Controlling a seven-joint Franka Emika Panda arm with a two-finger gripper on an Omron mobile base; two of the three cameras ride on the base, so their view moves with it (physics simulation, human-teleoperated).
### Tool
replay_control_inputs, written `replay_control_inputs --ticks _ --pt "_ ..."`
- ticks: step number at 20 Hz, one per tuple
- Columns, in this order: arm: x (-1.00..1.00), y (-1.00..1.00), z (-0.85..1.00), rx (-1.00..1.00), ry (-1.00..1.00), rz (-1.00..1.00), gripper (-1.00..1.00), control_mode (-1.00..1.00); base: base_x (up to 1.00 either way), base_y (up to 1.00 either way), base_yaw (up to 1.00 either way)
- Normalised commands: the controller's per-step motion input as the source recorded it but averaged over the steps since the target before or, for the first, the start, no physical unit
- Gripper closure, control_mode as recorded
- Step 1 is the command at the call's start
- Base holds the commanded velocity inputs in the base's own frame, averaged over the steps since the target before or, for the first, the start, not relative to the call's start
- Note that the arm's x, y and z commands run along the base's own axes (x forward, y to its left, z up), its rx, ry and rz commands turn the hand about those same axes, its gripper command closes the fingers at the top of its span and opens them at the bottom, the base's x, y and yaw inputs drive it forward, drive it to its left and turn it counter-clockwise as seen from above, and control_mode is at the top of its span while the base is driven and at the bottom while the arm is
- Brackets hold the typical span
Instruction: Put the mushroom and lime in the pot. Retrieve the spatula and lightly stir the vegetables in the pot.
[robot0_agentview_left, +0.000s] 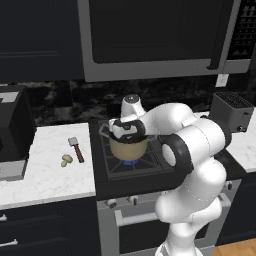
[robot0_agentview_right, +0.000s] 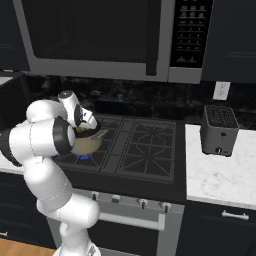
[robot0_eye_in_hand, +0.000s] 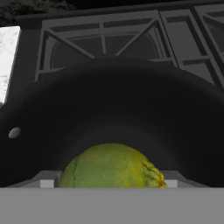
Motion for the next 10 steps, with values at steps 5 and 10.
replay_control_inputs --ticks 5,10 --pt "0.16 -0.15 -0.33 0.00 0.00 0.00 1.00 -1.00 0.00 0.00 0.00" --pt "0.13 -0.03 -0.30 0.00 0.00 0.00 -1.00 -1.00 0.00 0.00 0.00"
